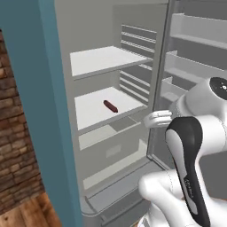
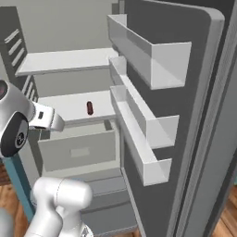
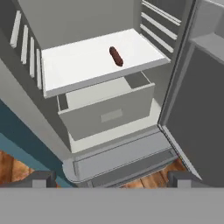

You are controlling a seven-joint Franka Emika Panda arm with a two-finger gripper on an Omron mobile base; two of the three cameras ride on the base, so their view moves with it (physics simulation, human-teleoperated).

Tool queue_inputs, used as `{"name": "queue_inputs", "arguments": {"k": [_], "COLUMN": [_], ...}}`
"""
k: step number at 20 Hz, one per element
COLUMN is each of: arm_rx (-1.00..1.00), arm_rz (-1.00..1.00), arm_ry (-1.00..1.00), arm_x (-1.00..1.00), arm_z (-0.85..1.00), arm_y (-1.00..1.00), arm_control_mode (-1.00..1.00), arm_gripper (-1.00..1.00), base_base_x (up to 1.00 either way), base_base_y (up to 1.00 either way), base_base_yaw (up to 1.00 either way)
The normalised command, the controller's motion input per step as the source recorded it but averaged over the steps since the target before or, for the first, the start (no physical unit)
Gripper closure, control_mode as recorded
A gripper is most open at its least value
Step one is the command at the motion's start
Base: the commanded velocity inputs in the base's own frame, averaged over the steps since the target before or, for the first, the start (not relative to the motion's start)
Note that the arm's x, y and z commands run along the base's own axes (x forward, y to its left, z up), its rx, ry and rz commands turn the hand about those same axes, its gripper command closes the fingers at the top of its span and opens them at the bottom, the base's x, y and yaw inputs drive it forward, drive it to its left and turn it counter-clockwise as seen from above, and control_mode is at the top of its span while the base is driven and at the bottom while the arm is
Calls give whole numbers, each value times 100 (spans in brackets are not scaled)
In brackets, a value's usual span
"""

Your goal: Move the hot dog bun to the plate on the dining table and place the condiment next to that plate. Then navigate to the fridge and take the sausage and place it on the plate as well.

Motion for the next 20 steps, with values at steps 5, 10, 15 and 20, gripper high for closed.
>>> {"name": "queue_inputs", "arguments": {"k": [5, 10, 15, 20], "arm_rx": [0, 0, 0, 0], "arm_rz": [0, 0, 19, 10], "arm_ry": [0, 0, 0, -3], "arm_x": [0, 0, 57, 83], "arm_z": [0, 0, -3, -17], "arm_y": [0, 0, -3, -16], "arm_control_mode": [100, 100, -100, -100], "arm_gripper": [-100, -100, -100, -100], "base_base_x": [85, 95, 37, 0], "base_base_y": [8, 2, -1, 0], "base_base_yaw": [20, 35, 18, 0]}}
